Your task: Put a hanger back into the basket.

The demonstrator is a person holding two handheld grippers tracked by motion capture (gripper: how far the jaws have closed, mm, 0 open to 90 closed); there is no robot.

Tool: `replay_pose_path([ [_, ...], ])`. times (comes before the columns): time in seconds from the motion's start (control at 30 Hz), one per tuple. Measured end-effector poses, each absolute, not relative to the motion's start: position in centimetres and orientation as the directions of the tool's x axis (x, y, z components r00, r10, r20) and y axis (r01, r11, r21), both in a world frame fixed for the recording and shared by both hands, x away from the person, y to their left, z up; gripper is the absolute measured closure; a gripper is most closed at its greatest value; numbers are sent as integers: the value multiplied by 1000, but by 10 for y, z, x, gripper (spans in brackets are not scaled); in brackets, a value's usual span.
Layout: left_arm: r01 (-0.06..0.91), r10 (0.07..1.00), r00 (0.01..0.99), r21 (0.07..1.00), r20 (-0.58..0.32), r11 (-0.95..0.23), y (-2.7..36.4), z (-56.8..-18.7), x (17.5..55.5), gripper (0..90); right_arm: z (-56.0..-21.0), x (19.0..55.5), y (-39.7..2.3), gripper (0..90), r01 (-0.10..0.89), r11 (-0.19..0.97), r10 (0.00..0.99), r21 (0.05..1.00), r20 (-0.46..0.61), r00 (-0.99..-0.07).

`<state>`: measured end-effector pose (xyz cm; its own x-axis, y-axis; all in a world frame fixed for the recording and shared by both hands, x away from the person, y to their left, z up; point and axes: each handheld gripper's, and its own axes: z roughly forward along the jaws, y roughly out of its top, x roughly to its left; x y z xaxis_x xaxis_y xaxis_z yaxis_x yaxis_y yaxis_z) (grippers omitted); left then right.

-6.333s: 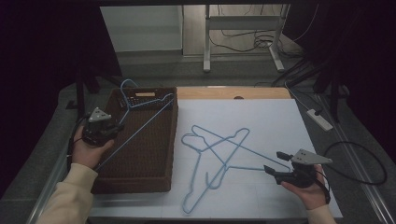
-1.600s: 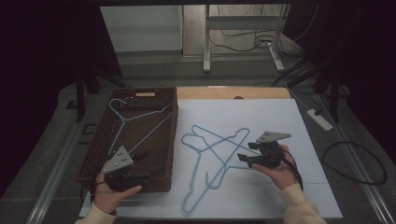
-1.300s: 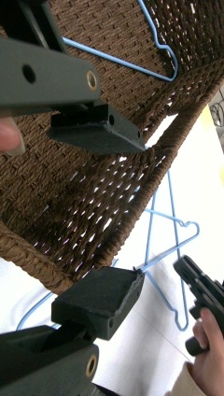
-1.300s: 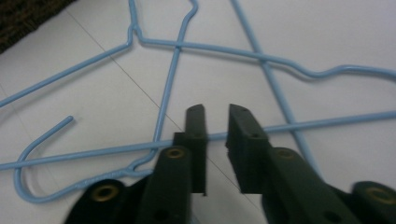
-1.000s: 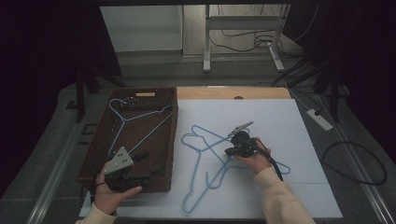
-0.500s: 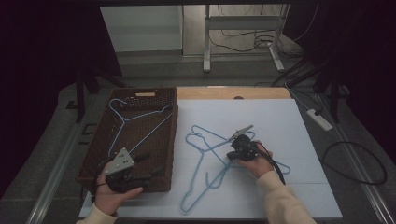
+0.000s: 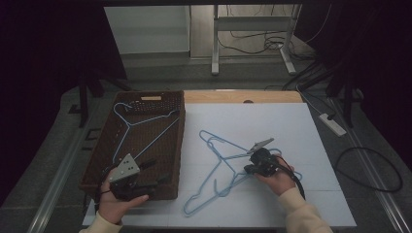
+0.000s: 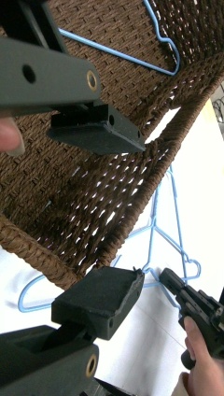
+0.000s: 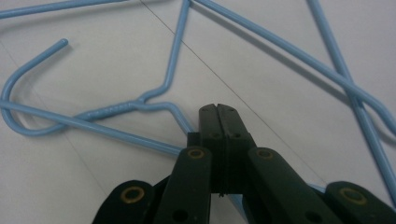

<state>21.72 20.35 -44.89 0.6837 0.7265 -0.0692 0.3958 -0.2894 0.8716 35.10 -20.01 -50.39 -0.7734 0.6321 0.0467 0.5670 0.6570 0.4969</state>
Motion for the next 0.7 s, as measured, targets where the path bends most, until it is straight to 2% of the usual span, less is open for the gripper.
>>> replay_pose_path([
  [0.2, 397, 725, 685, 870, -69, -292, 203, -449, 217, 334, -502, 344, -213, 900, 573, 631, 646, 523, 55, -761],
  [0.7, 398, 724, 686, 869, -71, -292, 203, -449, 217, 334, -500, 326, -236, 900, 599, 620, 668, 507, 59, -741],
])
